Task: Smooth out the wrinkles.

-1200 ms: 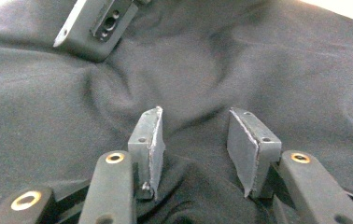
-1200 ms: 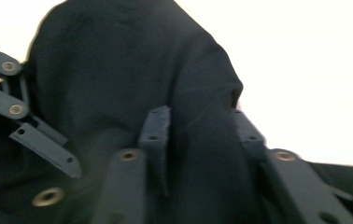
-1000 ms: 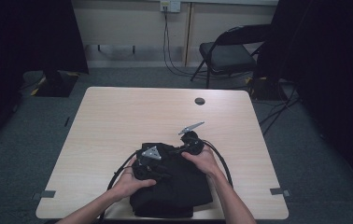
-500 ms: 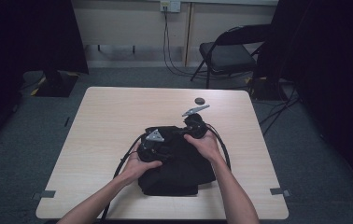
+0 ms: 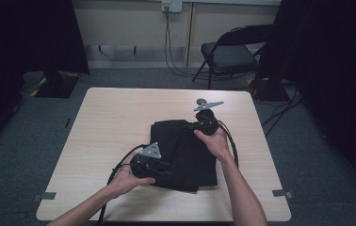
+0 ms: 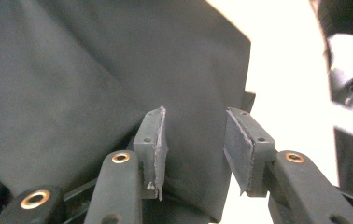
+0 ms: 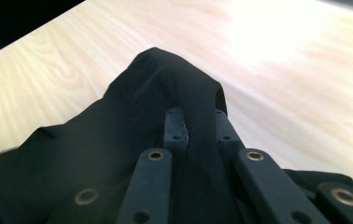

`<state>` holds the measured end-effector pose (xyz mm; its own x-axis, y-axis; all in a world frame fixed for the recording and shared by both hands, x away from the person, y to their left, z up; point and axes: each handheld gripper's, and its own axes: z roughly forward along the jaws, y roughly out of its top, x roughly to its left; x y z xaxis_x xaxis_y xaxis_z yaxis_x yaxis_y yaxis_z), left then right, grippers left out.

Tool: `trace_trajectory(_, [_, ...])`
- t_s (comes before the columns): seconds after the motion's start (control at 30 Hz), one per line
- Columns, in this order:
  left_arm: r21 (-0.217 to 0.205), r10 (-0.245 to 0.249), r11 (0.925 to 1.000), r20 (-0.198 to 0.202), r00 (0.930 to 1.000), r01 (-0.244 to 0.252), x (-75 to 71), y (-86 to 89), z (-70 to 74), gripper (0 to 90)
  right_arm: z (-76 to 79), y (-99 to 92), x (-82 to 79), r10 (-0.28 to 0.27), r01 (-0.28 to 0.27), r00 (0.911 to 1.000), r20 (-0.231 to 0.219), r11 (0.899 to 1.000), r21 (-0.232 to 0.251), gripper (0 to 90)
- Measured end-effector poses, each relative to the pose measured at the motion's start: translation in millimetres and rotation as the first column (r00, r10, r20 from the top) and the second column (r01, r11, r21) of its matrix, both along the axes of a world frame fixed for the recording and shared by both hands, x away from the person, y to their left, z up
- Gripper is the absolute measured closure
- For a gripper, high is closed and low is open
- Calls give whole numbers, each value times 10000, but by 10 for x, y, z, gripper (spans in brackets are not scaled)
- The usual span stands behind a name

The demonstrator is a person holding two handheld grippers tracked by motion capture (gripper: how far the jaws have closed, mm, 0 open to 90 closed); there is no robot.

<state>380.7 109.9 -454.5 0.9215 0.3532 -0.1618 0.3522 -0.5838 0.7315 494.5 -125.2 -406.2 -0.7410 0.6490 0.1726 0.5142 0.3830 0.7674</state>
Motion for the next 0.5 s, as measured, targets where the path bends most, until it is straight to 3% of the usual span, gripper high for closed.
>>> trace_trajectory(0.1, [585, 627, 9963, 34, 9980, -628, 68, -69, -186, 580, 59, 10, -52, 132, -139, 9995, 281, 9997, 219, 799])
trace_trajectory(0.2, [618, 732, 9954, 121, 9972, -738, 91, -100, -213, 581, 107, 49, -181, 608, -621, 9961, 636, 9979, 197, 799])
trace_trajectory(0.33, [514, 966, 9939, 271, 9950, -978, 117, -88, -237, 602, 131, 69, -481, 1293, -1324, 9863, 1019, 9909, 234, 800])
trace_trajectory(0.4, [401, 1169, 9923, 188, 9930, -1176, 145, -81, -249, 616, 95, 82, -634, 1622, -1621, 9806, 1098, 9867, -96, 801])
trace_trajectory(0.5, [483, 1442, 9880, 563, 9879, -1470, 151, -106, -262, 634, -27, 114, -871, 2086, -2045, 9734, 947, 9775, -513, 801])
